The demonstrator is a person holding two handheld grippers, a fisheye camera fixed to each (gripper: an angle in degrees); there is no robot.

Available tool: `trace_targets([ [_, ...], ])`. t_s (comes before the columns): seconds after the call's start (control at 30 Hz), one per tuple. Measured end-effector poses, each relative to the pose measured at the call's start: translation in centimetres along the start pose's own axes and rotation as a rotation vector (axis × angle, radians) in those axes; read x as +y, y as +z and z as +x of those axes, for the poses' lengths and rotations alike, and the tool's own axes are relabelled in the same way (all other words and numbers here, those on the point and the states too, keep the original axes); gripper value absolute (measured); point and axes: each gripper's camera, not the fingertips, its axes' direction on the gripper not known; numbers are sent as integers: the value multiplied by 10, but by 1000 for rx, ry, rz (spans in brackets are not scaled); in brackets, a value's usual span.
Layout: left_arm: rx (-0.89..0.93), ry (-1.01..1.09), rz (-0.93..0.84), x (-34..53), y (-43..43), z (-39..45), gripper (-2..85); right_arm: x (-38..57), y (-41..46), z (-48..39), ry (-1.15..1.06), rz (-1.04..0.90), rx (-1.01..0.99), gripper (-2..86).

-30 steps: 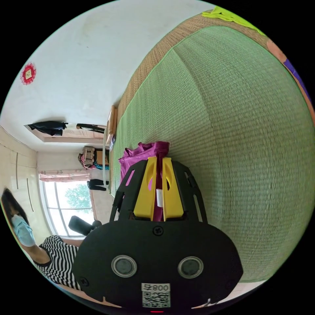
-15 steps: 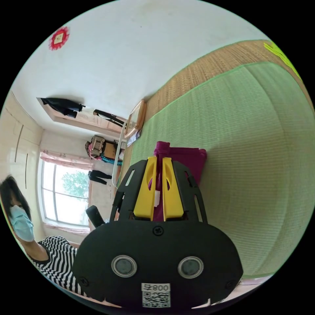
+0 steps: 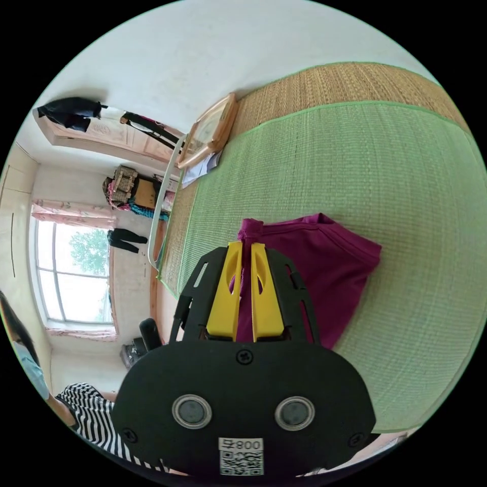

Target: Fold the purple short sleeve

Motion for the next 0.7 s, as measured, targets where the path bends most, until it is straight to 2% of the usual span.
trace_targets([
  [0.33, 100, -218, 5, -34, -87, -6, 29, -37, 129, 27, 20, -98, 90, 37],
  [0.7, 198, -314, 5, -49, -155, 21, 33, -52, 165, 43, -121, -87, 40, 53],
])
